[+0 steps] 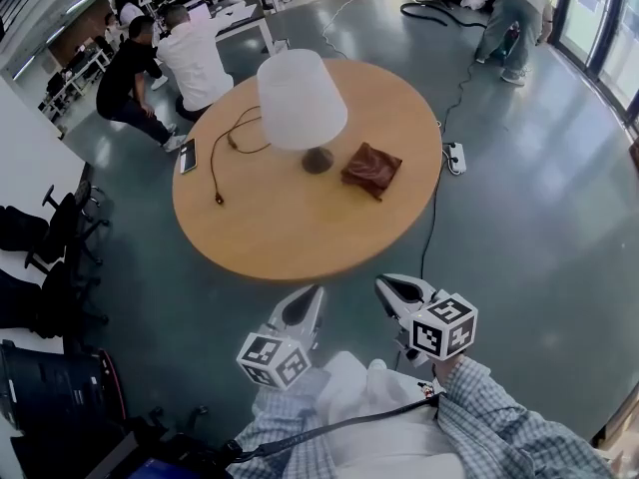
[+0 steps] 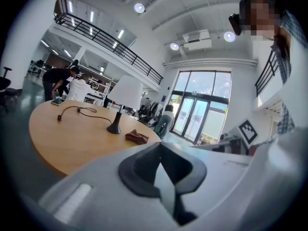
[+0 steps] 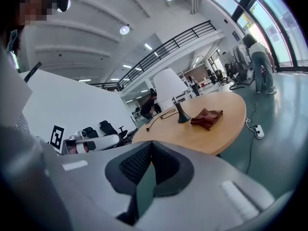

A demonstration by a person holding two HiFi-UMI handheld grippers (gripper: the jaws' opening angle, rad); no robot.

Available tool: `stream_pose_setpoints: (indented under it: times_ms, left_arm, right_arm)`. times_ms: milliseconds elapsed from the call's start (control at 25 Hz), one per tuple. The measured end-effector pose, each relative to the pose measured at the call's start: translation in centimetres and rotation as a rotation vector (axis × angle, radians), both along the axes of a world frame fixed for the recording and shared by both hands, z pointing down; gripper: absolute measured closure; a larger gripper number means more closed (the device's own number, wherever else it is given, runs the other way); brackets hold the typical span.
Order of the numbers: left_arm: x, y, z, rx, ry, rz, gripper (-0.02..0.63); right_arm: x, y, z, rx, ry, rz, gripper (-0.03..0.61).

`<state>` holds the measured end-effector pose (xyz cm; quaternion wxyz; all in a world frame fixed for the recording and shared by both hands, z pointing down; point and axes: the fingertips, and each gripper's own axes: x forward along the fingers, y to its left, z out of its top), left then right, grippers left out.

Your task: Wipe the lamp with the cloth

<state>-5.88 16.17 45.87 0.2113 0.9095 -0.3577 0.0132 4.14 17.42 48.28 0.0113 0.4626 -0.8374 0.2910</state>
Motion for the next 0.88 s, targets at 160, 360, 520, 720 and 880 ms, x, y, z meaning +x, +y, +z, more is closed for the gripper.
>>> stream_pose_setpoints:
  times_ms: [160,360,520,720,880]
  left_arm:
    - [0.1,-0.5,-0.3,0.006,0.011,-0.015,0.611]
    - [-0.4,-3.3,0.3,0.011,0.015,-0.035,0.611]
    - [-0.7,-6.4,1.1,0.005,0.023,-0.045,0.611]
    - [-0.8,-11.6,1.5,0.000,0.029,-0.029,0.611]
    - [-1.4,-16.5,1.4,-0.011,0.030,-0.004,0.611]
  right_arm:
    - [0.4,-0.7,-0.1,0.004,-0.001,-0.002,0.575]
    - [0.6,-3.5,0.0,0.015,0.005,0.004,0.575]
    - [0.7,-6.4,0.5,0.012,0.016,0.009,0.575]
    - [0.6,-11.3,0.9,0.006,0.029,0.018,0.575]
    - [-0.3,-16.4,0.7,0.000,0.036,0.032,0.575]
